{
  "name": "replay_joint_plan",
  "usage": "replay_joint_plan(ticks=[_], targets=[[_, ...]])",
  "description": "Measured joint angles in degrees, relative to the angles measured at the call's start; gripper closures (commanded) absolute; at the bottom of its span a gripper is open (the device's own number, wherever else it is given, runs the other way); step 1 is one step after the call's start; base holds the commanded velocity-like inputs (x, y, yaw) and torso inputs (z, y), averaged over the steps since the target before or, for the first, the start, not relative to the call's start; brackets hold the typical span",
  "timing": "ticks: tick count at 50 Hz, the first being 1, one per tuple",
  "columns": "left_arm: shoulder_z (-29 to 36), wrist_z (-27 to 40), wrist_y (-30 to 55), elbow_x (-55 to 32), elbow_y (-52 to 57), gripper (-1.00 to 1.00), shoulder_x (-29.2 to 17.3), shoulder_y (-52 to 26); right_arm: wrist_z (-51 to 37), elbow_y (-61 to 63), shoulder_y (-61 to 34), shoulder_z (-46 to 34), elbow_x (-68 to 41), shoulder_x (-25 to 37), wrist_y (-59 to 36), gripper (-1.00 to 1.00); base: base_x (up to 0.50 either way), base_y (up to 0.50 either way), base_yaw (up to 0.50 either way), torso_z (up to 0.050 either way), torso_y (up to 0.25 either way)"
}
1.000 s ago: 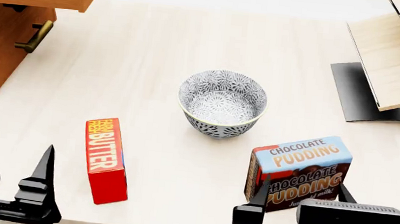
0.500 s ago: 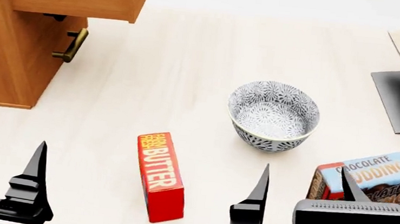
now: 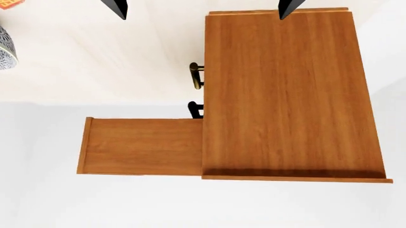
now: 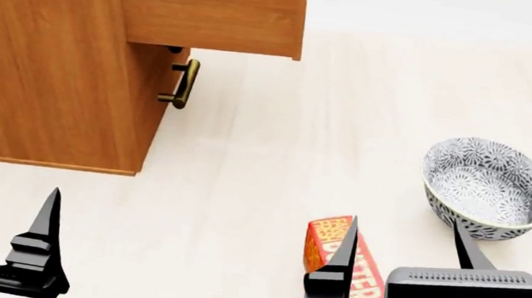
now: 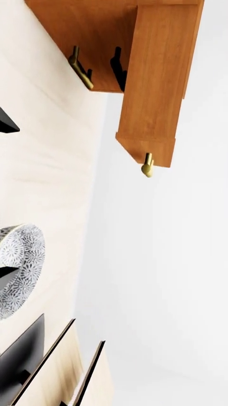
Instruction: Close the top drawer of the cabinet.
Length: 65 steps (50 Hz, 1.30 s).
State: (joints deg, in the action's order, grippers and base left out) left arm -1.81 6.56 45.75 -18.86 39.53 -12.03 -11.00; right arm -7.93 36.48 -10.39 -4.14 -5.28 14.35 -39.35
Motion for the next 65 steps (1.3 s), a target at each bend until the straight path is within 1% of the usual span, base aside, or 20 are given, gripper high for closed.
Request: replay_joint_plan(ticks=[31,55,65], targets=[[0.4,0.9,-0.7,-0.8,-0.2,-1.0,-0.7,0.2,-1.3,-0.8,-0.1,-0.4,-0.1,0.5,0.8,-1.0,0.08,0.5,0.0,0.0,0.0],[0.6,1.6,-1.1,-1.5,-0.6,-1.0,-1.2,0.2,-2.9,-2.0,-0.4,-1.0,0.0,0.3,-0.6,-1.0,0.0,0.0,0.0,0.0,0.0],[0.7,1.8,-1.5,-1.8,-0.8,-1.0,-1.3,0.3,-2.5,-1.9,0.1,0.1,-1.7,0.0,0.6,-1.0,0.48,0.0,0.0,0.0,0.0]])
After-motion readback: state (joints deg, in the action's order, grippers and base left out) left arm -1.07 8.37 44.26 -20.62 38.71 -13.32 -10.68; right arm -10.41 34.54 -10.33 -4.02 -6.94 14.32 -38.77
